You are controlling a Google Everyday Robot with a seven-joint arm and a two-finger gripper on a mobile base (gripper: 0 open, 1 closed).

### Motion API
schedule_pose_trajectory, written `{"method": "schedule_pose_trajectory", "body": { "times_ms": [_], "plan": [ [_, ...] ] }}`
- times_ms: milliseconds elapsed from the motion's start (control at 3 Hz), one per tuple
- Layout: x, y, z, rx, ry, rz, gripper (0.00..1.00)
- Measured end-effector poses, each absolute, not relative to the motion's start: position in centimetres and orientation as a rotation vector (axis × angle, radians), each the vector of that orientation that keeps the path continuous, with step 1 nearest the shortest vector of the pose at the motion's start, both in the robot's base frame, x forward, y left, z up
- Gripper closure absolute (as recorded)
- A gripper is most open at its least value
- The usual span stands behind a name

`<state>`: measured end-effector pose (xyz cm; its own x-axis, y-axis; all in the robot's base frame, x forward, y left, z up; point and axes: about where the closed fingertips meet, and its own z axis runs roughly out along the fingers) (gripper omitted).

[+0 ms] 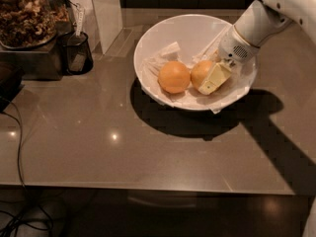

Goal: Pick orange from white bowl

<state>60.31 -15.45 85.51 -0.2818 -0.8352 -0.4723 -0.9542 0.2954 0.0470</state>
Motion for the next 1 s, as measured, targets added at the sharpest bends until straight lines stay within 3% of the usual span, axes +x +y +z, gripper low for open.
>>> {"method": "schedule_pose_trajectory", "body": {
  "times_ms": [333,1000],
  "plan": [
    [60.3,-15.4,85.5,-1.603,2.217,0.462,0.99],
    [58.4,-16.5,89.6,-1.526,2.076,0.443,1.0]
  ]
}}
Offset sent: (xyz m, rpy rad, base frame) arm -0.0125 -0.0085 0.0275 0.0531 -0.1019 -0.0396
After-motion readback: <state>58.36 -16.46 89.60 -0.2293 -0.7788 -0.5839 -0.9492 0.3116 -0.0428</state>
